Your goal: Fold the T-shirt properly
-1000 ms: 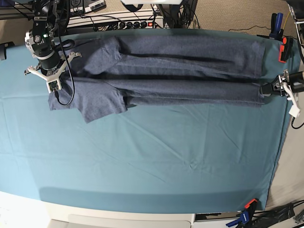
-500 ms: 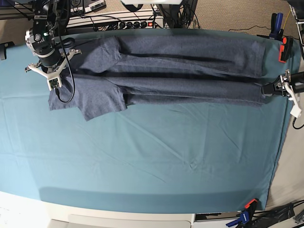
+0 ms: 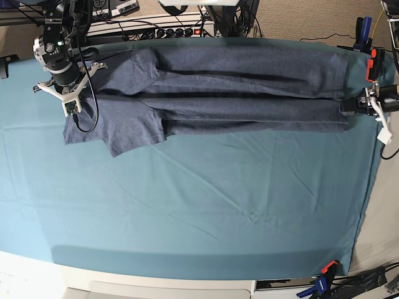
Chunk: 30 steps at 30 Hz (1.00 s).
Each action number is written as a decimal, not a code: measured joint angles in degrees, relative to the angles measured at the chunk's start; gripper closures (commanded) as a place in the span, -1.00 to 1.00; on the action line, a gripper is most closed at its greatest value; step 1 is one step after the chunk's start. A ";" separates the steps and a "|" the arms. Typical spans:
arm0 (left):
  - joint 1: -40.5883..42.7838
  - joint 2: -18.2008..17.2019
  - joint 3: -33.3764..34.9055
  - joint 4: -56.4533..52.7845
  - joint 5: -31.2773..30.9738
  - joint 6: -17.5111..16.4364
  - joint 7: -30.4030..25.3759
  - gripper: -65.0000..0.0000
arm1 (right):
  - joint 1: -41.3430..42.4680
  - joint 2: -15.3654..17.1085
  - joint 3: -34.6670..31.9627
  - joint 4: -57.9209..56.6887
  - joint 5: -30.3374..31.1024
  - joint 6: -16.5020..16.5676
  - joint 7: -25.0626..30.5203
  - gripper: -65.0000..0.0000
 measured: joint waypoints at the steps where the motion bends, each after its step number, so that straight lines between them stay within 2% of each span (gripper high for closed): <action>1: 0.02 0.00 0.00 0.13 0.00 0.00 0.02 1.00 | 0.00 0.00 0.00 0.00 0.00 0.00 0.00 1.00; 22: 0.02 0.02 0.00 0.15 0.11 0.00 -0.66 1.00 | 0.00 0.00 0.00 0.00 0.00 0.00 -0.02 1.00; 23: 0.02 0.00 0.00 0.15 0.11 0.00 -0.66 0.92 | 0.00 0.00 0.00 0.00 0.00 0.00 -0.02 1.00; 24: 0.02 0.02 0.00 0.15 0.11 0.00 -0.66 0.76 | 0.00 0.00 0.00 0.00 0.00 0.02 -0.04 1.00; 26: 0.02 0.00 0.00 0.15 0.13 0.02 -0.66 0.49 | 0.00 0.00 0.00 0.00 0.00 0.02 -0.46 0.82; 28: 0.04 0.00 0.00 0.15 0.17 0.00 -0.92 0.43 | 0.00 0.00 0.00 0.00 -0.31 0.00 -1.11 0.68; 30: 0.02 -0.02 0.00 0.15 0.15 0.02 -1.14 0.43 | 0.00 0.00 0.04 0.00 -0.46 0.00 -1.09 0.66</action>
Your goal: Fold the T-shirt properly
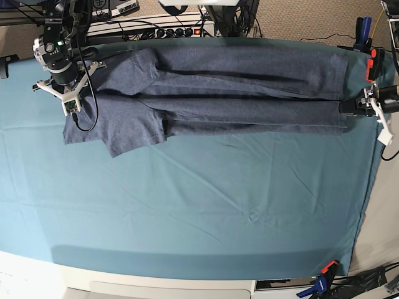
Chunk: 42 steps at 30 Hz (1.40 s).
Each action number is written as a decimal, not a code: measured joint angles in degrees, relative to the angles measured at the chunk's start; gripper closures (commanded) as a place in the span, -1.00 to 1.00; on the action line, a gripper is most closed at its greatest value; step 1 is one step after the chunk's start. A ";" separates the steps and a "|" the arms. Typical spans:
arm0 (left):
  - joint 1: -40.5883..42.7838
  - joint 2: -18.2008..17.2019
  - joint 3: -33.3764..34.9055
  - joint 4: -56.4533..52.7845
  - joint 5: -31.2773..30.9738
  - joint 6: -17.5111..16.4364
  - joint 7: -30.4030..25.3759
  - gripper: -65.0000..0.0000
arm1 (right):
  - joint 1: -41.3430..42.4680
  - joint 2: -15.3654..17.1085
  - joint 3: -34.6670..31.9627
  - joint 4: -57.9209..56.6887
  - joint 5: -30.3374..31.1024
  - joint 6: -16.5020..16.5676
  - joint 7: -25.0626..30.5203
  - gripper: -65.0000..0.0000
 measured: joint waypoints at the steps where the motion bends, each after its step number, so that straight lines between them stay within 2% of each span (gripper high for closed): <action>1: 0.00 0.02 0.00 0.00 0.00 -0.02 -0.13 0.43 | 0.00 0.00 0.00 0.00 -0.02 0.00 0.00 0.66; 4: 0.00 0.02 0.00 0.00 0.00 0.00 -0.13 0.43 | 0.00 0.00 0.02 0.00 -0.02 0.00 -0.02 0.65; 9: 0.00 0.02 0.00 0.00 0.00 0.00 -0.13 0.43 | 0.00 0.00 0.04 0.00 -0.09 -0.02 -0.28 0.28; 42: 0.00 0.92 0.00 0.00 0.02 -0.02 -0.13 0.43 | 0.00 0.00 0.11 0.00 -0.46 -0.04 -0.33 0.28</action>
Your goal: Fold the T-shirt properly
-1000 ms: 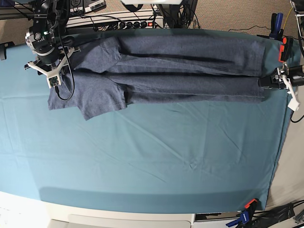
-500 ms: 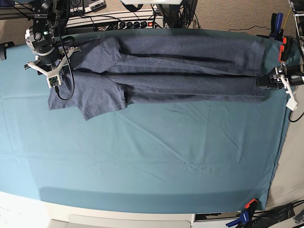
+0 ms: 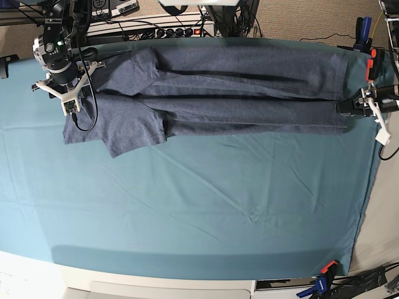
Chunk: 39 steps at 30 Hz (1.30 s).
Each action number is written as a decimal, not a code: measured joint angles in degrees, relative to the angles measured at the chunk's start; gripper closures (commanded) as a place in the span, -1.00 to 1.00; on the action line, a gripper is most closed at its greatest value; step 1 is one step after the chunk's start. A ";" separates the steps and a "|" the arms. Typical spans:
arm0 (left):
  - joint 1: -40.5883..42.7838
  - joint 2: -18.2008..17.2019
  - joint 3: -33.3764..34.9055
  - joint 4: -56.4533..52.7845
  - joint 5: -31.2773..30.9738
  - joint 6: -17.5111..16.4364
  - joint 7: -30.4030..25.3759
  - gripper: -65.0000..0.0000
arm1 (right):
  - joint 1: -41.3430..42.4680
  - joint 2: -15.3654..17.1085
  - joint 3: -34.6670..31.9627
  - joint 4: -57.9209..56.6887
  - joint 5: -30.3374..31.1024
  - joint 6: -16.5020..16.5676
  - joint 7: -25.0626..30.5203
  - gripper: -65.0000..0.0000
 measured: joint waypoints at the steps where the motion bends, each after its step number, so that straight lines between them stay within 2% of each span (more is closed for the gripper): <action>1: 0.00 0.02 0.00 0.00 0.00 0.02 0.00 0.43 | 0.00 0.00 0.00 0.00 0.00 0.00 0.02 0.28; 9: 0.00 0.00 0.00 0.00 0.00 0.02 0.00 0.43 | 0.02 0.00 0.00 0.00 0.00 0.00 0.02 0.28; 12: 0.00 0.02 0.00 0.00 0.00 0.02 0.00 0.43 | 0.02 0.00 0.00 0.00 -2.19 -0.24 0.50 0.28; 15: 0.00 0.02 0.00 0.00 0.00 0.02 0.00 0.43 | 0.15 0.00 0.02 0.00 -4.83 -2.84 0.66 0.28; 22: 0.00 0.02 0.00 0.00 0.00 0.00 0.00 0.43 | 0.17 0.00 0.04 0.00 -6.25 -4.33 1.57 0.28; 25: 0.00 0.00 0.00 0.00 0.00 0.00 0.00 0.43 | 0.17 0.00 0.04 0.00 -6.71 -6.08 1.81 0.28; 30: 0.00 0.02 0.00 0.00 0.00 0.02 0.00 0.43 | 0.33 0.00 0.07 0.00 -11.45 -12.09 3.02 0.28; 32: 0.00 0.02 0.00 0.00 0.00 0.00 0.00 0.43 | 0.76 0.00 0.07 0.00 -12.20 -13.25 3.04 0.28; 37: 0.00 0.02 0.00 0.00 0.00 0.02 -0.02 0.43 | 3.52 0.00 0.07 0.00 -11.98 -13.73 3.17 0.28; 39: 0.02 0.04 0.00 0.00 0.02 0.02 -1.88 0.43 | 4.63 0.00 0.07 0.00 -11.98 -13.73 3.15 0.28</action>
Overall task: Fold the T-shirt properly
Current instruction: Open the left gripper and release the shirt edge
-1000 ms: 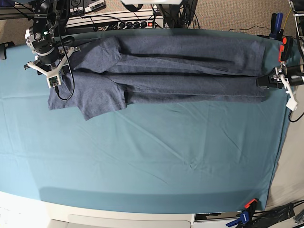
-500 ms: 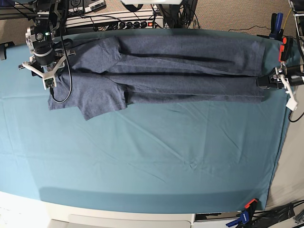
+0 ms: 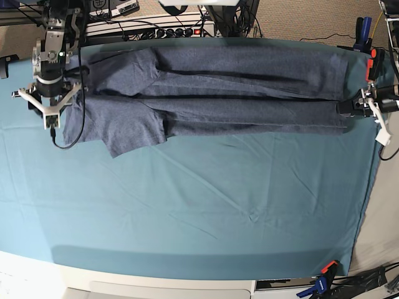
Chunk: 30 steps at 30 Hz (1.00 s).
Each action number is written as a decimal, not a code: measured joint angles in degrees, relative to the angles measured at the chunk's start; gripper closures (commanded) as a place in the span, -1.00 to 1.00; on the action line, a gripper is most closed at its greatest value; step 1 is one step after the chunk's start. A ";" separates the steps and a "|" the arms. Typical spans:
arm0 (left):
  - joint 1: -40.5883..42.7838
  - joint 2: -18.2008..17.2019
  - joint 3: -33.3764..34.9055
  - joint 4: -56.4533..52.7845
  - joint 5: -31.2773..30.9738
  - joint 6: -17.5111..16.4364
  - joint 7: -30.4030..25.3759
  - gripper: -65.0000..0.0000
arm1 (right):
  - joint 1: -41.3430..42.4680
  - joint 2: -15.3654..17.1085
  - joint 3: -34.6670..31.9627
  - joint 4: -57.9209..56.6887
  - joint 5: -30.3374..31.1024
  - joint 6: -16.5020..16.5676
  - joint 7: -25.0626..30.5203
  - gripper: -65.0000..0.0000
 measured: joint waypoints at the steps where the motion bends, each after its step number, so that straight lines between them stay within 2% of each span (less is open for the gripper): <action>1: -0.02 -0.02 0.00 0.00 -0.02 0.02 -0.46 0.43 | 0.55 -0.02 0.00 0.00 -0.02 -0.02 0.02 0.28; 8: -0.02 -0.02 0.00 0.00 0.22 0.02 -0.81 0.43 | 2.56 0.00 0.00 0.00 0.31 0.00 0.22 0.28; 11: 0.07 -0.20 0.00 0.00 1.53 0.02 -1.42 0.35 | 2.56 0.00 0.00 0.00 0.48 0.00 0.22 0.28; 19: 0.11 -4.68 0.00 0.00 1.86 0.02 -2.03 0.30 | 2.56 0.00 0.00 0.00 0.61 0.00 0.22 0.28; 26: 1.73 -6.95 0.00 0.15 0.48 0.00 -2.14 0.01 | 2.56 0.00 0.00 0.00 0.61 0.00 0.22 0.28; 30: 4.63 -6.64 0.02 0.13 0.31 0.02 -2.58 -0.08 | 2.56 0.00 0.00 0.00 0.61 0.00 0.22 0.28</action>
